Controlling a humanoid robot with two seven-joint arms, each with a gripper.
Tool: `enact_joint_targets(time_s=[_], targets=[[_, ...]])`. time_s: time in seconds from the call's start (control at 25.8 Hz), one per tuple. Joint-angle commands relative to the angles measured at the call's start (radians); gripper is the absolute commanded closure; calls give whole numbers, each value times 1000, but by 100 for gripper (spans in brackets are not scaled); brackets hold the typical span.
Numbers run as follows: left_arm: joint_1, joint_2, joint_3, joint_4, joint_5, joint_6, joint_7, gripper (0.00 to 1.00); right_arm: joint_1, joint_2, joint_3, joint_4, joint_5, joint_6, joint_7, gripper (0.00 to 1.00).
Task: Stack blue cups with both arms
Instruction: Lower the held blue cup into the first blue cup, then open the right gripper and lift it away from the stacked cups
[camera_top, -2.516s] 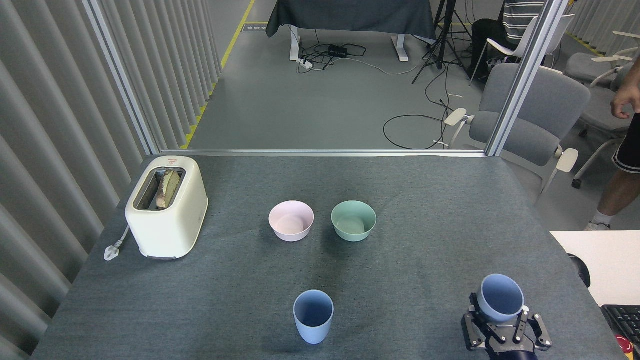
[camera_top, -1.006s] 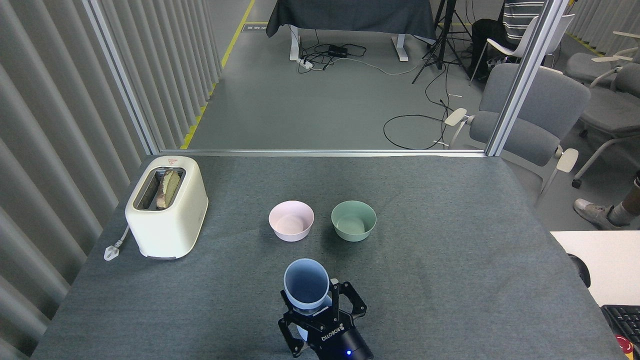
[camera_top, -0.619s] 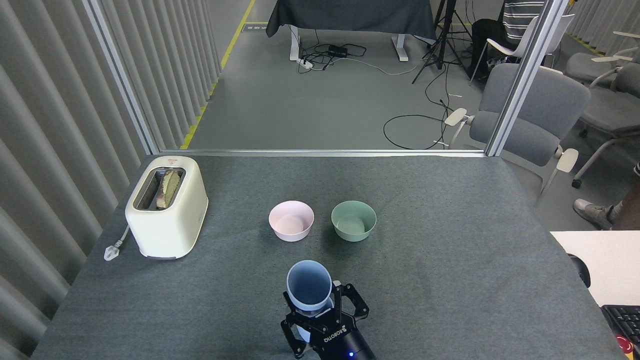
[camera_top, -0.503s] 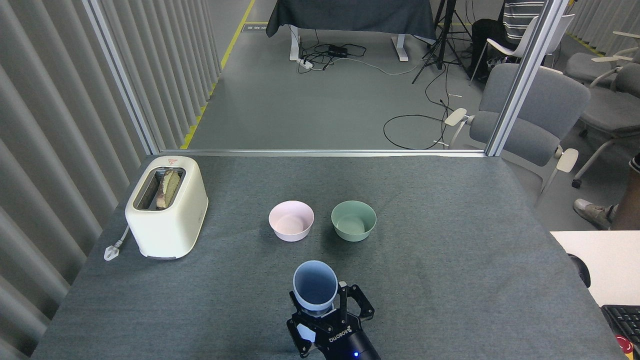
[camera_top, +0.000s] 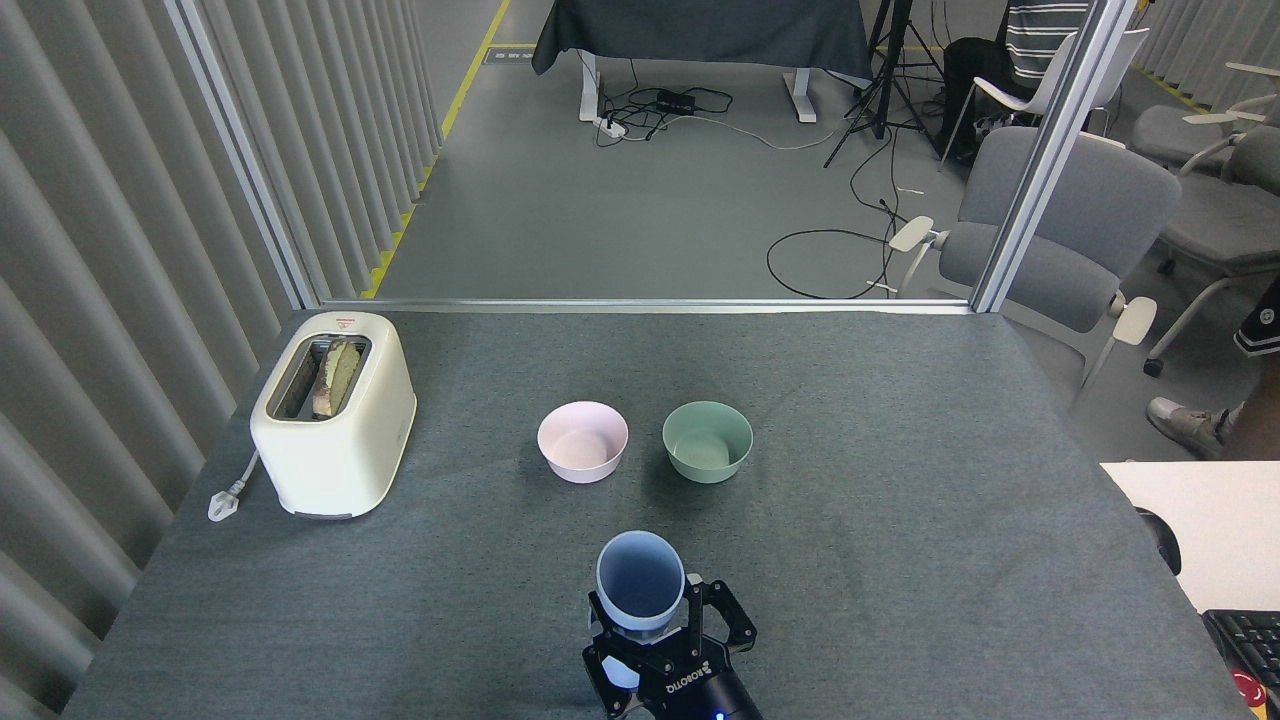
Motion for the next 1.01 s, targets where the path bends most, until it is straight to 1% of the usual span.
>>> enact_joint_targets(time_s=[0.0,0.04,0.08,0.19,0.35,0.46,0.5,0.58,0.66,0.74,0.77,0.89,0.93,0.97], targets=[[0,0,0,0,2,-1,0,0,-1,0,1,16,1,-1,3,22],[0,0,0,0,0,-1,0,0,-1,0,0,27,1,2,8,14],[0,0,0,0,2,-1,0,0,-1,2,0,42,1,4,9,9],[0,0,0,2,2,-1,0,0,-1,0,-8,71,-1,4,9,1],[0,0,0,5,0,-1,0,0,-1,2,-23,90,-4,0,1,0],[0,0,0,3,0,-1,0,0,2,8,-20,53,-8,-6,-31,0],[0,0,0,5,1,-1,0,0,3,8,-20,21,-21,-7,-71,0],[0,0,0,3,0,-1,0,0,0,8,-17,-45,-93,-12,-134,0],[0,0,0,3,0,-1,0,0,-4,8,-19,-105,-172,-29,-135,0],[0,0,0,3,0,-1,0,0,-12,2,-33,-150,-226,-30,-135,0],[0,0,0,3,0,-1,0,0,-12,-2,-63,-162,-237,-30,-134,0],[1,0,-1,3,0,-1,0,0,6,-9,-186,-151,-240,-35,-132,0],[1,0,-1,3,0,-1,0,0,31,-29,-218,-142,-240,-36,-132,0],[0,0,-1,3,1,-1,0,0,77,-63,-238,-127,-240,-36,-135,0]])
